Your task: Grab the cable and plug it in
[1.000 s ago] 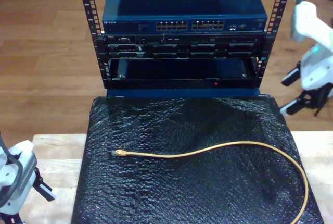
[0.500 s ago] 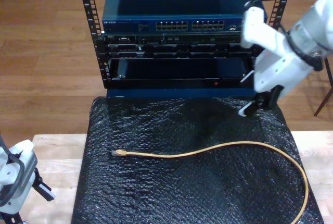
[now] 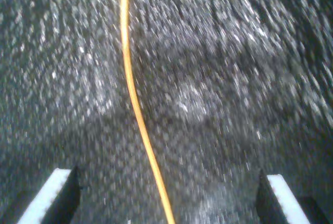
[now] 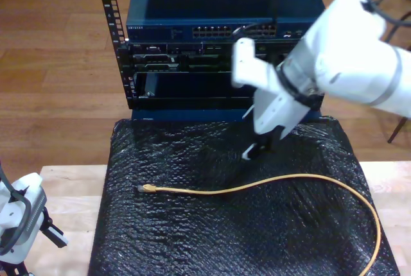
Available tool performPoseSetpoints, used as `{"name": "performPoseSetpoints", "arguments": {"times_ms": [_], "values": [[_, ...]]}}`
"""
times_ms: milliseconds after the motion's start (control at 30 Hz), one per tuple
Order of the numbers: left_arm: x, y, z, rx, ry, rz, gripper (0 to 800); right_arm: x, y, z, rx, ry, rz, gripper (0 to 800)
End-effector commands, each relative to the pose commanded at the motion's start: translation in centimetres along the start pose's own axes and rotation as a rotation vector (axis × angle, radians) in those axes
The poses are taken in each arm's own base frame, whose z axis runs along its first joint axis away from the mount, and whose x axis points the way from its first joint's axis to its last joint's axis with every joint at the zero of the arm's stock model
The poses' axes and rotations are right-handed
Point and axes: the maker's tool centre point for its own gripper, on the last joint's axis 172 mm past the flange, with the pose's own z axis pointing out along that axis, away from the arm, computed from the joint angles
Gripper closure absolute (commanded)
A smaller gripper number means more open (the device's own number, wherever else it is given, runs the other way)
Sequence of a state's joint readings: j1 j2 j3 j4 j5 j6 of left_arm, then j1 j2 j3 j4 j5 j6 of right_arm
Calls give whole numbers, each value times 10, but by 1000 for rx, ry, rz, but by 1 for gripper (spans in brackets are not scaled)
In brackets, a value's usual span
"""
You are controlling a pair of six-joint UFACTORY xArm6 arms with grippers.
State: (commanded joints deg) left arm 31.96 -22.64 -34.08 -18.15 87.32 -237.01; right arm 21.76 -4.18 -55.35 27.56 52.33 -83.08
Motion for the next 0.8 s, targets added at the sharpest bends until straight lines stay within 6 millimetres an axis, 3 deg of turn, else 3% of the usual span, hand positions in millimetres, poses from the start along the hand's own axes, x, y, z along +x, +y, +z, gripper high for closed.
{"name": "performPoseSetpoints", "arguments": {"times_ms": [500, 700, 800], "values": [[0, 0, 1, -1, -1, -8, 0, 47, -10, 50, 18, -8, -37, 6], [0, 0, 1, -1, -1, -8, 0, 79, -25, 76, 39, -15, -91, 6], [0, 0, 1, -1, -1, -8, 0, 83, -23, 79, 21, -15, -66, 7]]}}
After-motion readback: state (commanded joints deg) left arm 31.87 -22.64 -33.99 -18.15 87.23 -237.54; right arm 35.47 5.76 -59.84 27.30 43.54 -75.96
